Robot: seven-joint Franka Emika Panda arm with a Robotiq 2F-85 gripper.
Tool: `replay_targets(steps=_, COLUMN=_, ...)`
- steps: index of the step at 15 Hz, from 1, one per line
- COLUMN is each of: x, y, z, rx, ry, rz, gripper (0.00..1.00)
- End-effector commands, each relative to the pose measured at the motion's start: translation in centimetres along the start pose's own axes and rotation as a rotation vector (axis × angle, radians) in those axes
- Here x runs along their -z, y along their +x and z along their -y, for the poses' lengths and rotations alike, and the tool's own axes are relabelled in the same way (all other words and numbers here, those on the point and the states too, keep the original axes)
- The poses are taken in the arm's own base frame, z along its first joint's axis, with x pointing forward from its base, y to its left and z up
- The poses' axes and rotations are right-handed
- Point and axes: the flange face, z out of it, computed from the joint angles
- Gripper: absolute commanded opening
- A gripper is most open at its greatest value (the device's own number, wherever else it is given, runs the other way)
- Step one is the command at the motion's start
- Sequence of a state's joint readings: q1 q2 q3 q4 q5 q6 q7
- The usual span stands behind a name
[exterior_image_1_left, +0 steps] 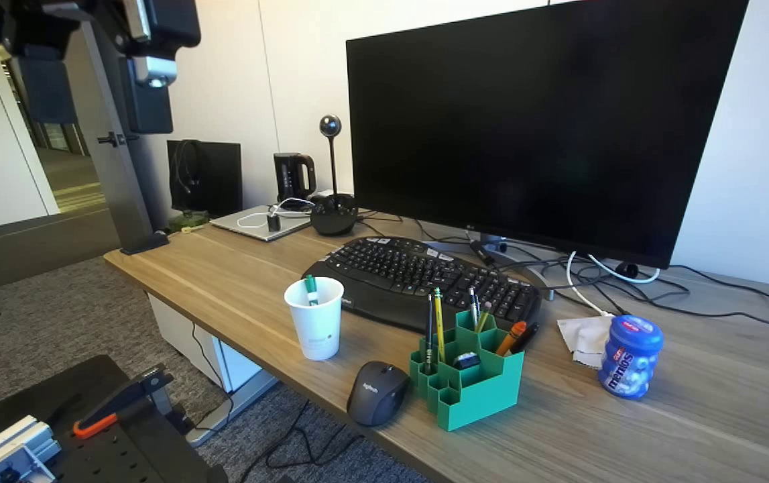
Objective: Put one pencil in the white cup
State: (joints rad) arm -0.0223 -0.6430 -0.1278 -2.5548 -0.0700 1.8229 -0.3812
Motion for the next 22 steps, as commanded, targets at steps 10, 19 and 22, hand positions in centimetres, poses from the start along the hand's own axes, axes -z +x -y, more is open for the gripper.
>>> replay_targets(steps=10, x=0.2, y=5.8, z=-5.4, rx=-0.120, ry=-0.063, rz=-0.077, gripper=1.00)
replay_targets(steps=19, x=-0.4, y=10.1, z=-14.4, rx=-0.319, ry=-0.069, rz=-0.074, gripper=1.00)
replay_targets(steps=22, x=-1.0, y=11.4, z=-16.8, rx=-0.380, ry=-0.082, rz=-0.065, gripper=1.00)
